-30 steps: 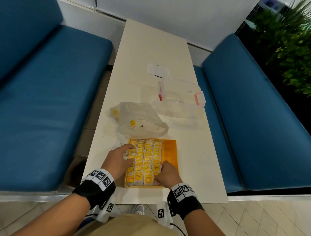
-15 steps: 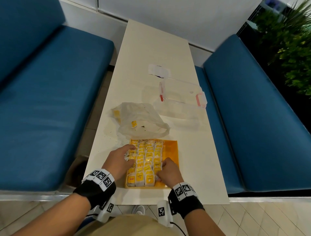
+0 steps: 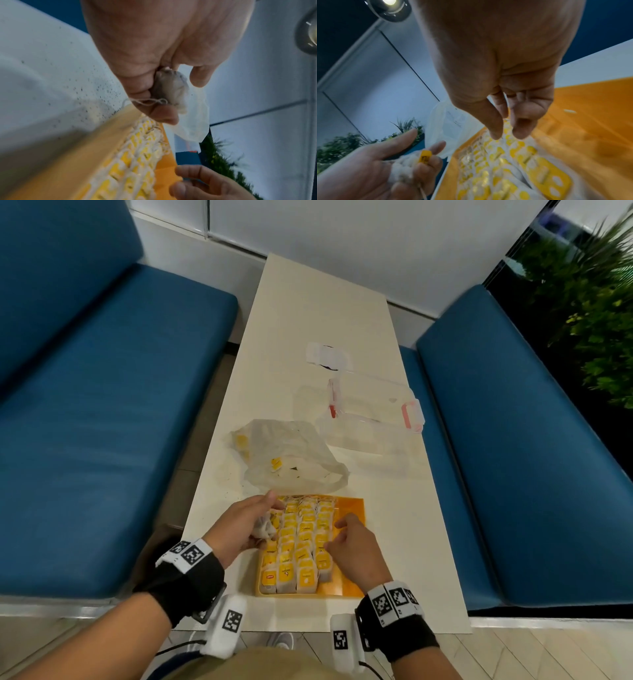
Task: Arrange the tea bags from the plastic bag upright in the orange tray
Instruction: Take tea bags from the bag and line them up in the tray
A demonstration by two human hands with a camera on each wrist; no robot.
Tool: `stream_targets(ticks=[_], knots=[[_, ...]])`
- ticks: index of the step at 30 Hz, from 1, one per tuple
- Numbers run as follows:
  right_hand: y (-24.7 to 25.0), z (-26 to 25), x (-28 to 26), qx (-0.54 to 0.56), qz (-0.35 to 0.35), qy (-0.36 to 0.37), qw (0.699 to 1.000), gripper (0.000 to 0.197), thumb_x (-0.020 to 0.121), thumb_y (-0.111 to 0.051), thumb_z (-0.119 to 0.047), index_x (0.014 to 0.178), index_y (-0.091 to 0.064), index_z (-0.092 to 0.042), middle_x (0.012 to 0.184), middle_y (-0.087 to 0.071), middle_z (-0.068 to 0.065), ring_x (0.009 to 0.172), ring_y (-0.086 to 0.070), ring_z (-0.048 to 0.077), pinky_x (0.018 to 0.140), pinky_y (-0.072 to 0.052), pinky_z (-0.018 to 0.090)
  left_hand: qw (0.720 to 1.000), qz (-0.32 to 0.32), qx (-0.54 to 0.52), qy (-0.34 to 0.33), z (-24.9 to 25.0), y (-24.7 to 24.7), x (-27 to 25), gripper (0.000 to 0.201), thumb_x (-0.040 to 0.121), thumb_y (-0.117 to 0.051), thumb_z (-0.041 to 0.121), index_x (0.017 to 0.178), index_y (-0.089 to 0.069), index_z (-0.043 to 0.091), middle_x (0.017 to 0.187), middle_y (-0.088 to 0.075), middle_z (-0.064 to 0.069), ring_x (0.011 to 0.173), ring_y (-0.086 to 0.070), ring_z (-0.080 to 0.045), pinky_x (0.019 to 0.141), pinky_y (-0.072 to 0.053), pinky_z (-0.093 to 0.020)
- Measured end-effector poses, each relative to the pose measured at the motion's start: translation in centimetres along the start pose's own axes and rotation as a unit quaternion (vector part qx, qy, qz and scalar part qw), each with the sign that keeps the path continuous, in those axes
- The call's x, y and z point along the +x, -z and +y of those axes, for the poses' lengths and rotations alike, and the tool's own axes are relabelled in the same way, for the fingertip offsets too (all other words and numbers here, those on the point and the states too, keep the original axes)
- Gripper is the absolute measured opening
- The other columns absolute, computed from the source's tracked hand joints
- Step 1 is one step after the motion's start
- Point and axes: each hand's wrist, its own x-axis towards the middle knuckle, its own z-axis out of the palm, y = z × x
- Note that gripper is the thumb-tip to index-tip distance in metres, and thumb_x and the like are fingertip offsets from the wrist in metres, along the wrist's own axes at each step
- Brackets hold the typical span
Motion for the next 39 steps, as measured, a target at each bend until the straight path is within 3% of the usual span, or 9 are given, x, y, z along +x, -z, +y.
stream_targets(ticks=[6,11,16,19,22,28,32,36,39], knots=[[0.1,-4.0,-1.2,0.081,-0.034,0.163,0.983,0.025,0.082,-0.076,-0.016,0.099,-0.065,-0.03,0.098,-0.062,-0.008,0.073,-0.057,0.002,0.069,-0.047,0.012,0.979,-0.049,-0.181,0.082,0.8,-0.7,0.1,0.03,0.101,-0.054,0.027,0.109,-0.068,0.002,0.095,-0.067,-0.022,0.084,-0.069,-0.032,0.065,-0.062,-0.034],[-0.3,-4.8,-0.9,0.091,-0.046,0.199,0.975,0.047,0.083,-0.068,-0.005,0.103,-0.063,-0.047,0.099,-0.061,-0.01,0.074,-0.058,0.005,0.07,-0.051,0.017,0.974,-0.062,-0.202,0.084,0.7,-1.0,0.6,0.027,0.099,-0.048,0.007,0.11,-0.071,0.0,0.1,-0.069,-0.021,0.085,-0.071,-0.032,0.074,-0.064,-0.041],[-0.1,-5.0,-0.6,0.117,-0.061,0.21,0.969,0.047,0.08,-0.067,-0.003,0.107,-0.069,-0.04,0.093,-0.062,-0.004,0.068,-0.056,0.005,0.069,-0.051,0.018,0.971,-0.053,-0.214,0.093,0.6,-1.1,1.1,0.031,0.098,-0.047,0.007,0.121,-0.064,-0.005,0.112,-0.066,-0.031,0.089,-0.069,-0.034,0.086,-0.059,-0.046],[-0.3,-5.2,-0.3,0.124,-0.058,0.202,0.97,0.036,0.073,-0.076,-0.01,0.1,-0.072,-0.034,0.089,-0.065,-0.001,0.068,-0.056,0.007,0.068,-0.052,0.022,0.965,-0.056,-0.238,0.098,1.0,-1.2,1.2,0.034,0.098,-0.047,0.008,0.125,-0.06,-0.009,0.125,-0.063,-0.033,0.1,-0.069,-0.037,0.083,-0.062,-0.047],[-0.5,-5.2,-0.2,0.126,-0.058,0.189,0.972,0.036,0.07,-0.084,-0.018,0.101,-0.072,-0.032,0.091,-0.066,-0.003,0.068,-0.059,0.011,0.069,-0.052,0.022,0.963,-0.063,-0.241,0.102,1.5,-1.2,1.1,0.033,0.1,-0.044,0.009,0.122,-0.062,-0.009,0.119,-0.067,-0.032,0.099,-0.072,-0.036,0.068,-0.064,-0.039],[-0.8,-5.3,0.7,0.149,-0.031,0.144,0.978,0.032,0.085,-0.066,-0.005,0.09,-0.068,-0.037,0.083,-0.068,-0.009,0.077,-0.065,0.012,0.076,-0.059,0.037,0.968,-0.057,-0.225,0.099,1.4,-1.4,1.5,0.032,0.099,-0.045,0.009,0.114,-0.069,-0.007,0.114,-0.07,-0.029,0.097,-0.071,-0.038,0.086,-0.059,-0.047],[0.5,-5.6,0.9,0.151,-0.056,0.072,0.984,0.028,0.086,-0.061,0.001,0.095,-0.055,-0.025,0.073,-0.062,0.004,0.063,-0.065,0.014,0.057,-0.05,0.022,0.972,-0.024,-0.212,0.095,1.6,-1.0,1.7,0.029,0.1,-0.045,0.008,0.112,-0.069,-0.005,0.104,-0.07,-0.025,0.09,-0.071,-0.039,0.075,-0.063,-0.047],[2.4,-5.3,1.5,0.023,-0.106,-0.045,0.993,0.027,0.079,-0.058,-0.002,0.102,-0.047,-0.013,0.081,-0.065,0.011,0.055,-0.06,0.014,0.047,-0.043,0.023,0.983,-0.017,-0.162,0.083,1.8,-0.4,1.7,0.028,0.101,-0.043,0.009,0.115,-0.066,-0.001,0.109,-0.073,-0.026,0.097,-0.073,-0.042,0.077,-0.061,-0.048],[3.8,-4.5,1.6,-0.143,-0.201,-0.074,0.966,0.017,0.076,-0.056,0.0,0.092,-0.053,-0.008,0.078,-0.063,0.014,0.057,-0.057,0.021,0.049,-0.044,0.024,0.99,-0.003,-0.129,0.058,2.1,-0.1,1.4,0.026,0.099,-0.044,0.003,0.113,-0.066,0.001,0.101,-0.073,-0.021,0.084,-0.075,-0.034,0.069,-0.062,-0.043]])
